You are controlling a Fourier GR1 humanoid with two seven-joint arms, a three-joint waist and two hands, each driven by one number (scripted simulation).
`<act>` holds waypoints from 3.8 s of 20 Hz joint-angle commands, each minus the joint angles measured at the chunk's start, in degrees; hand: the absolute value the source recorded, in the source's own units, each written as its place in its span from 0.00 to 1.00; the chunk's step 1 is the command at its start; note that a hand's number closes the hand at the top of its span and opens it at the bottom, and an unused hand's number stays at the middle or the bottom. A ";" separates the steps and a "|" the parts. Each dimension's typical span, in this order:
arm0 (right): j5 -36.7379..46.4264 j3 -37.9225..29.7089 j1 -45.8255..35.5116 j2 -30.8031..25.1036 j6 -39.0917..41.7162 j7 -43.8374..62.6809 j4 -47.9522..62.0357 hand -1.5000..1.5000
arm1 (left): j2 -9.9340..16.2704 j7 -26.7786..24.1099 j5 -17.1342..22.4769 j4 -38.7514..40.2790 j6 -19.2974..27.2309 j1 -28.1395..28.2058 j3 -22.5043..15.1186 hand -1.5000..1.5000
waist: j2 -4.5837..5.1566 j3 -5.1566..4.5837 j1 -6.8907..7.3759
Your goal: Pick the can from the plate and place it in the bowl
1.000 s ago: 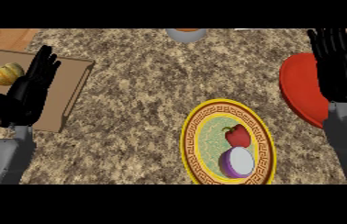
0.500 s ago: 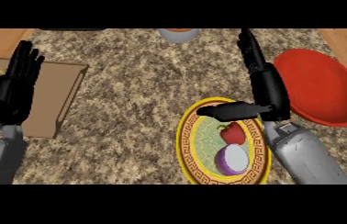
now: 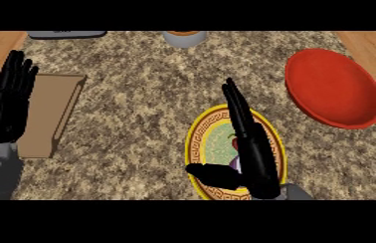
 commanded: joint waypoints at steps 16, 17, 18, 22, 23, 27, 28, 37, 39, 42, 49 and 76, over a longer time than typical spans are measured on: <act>4.26 6.45 1.85 -15.72 49.06 56.10 -34.50 0.00 | 0.09 -0.41 0.81 -1.25 -0.94 0.24 1.18 0.50 | 1.17 -0.04 0.72; 4.34 7.38 4.14 -16.44 49.55 58.60 -37.71 0.00 | 0.39 0.54 0.62 -2.40 -0.88 0.43 0.90 0.50 | 0.99 0.10 0.60; 2.66 6.45 3.13 -15.78 50.96 60.37 -37.64 0.00 | -1.51 0.38 -0.15 -3.67 0.30 0.73 -0.63 0.50 | 1.20 0.12 1.38; 0.02 5.63 1.37 -13.46 53.66 64.97 -38.26 0.00 | 0.32 1.06 1.07 -0.79 -1.95 -2.14 0.81 0.50 | 1.60 0.07 1.45; 0.00 4.29 1.94 -13.71 53.65 65.01 -36.90 0.00 | -1.37 0.83 -0.25 -4.08 -0.45 -0.25 -0.84 0.50 | 1.54 0.24 2.25; -2.34 2.03 2.28 -13.44 55.59 64.96 -37.51 0.00 | -3.03 1.91 -1.27 -4.61 0.92 -0.97 -2.05 0.50 | 1.66 0.32 2.35; -1.73 2.04 1.69 -11.42 55.51 65.85 -36.96 0.00 | -2.41 2.98 -1.02 -5.21 0.63 -0.60 -1.69 0.50 | 1.62 0.32 2.57; 2.72 3.58 4.74 -7.43 53.14 63.28 -29.34 0.00 | -2.39 -0.73 -1.20 -0.25 -1.22 -1.38 0.57 0.50 | 1.80 0.35 2.36; 3.46 2.57 7.59 -8.94 52.13 59.13 -27.36 0.00 | -1.99 2.33 -1.54 -4.50 -0.58 0.53 0.02 0.50 | 1.69 0.45 2.75; 5.08 1.87 11.18 -10.79 51.22 53.03 -25.73 0.00 | -4.17 -0.93 -2.54 0.19 -0.40 -2.80 -0.23 0.50 | 1.88 0.46 2.22; 8.85 0.82 14.48 -7.94 52.88 50.51 -27.45 0.00 | -3.15 3.37 -2.69 -3.52 -0.90 -2.17 1.36 0.50 | 1.78 0.48 2.52; 16.52 -8.59 18.24 0.86 53.80 32.96 -6.33 0.00 | -4.70 6.58 -4.03 -11.01 -6.28 2.65 4.91 0.50 | 1.77 0.51 3.12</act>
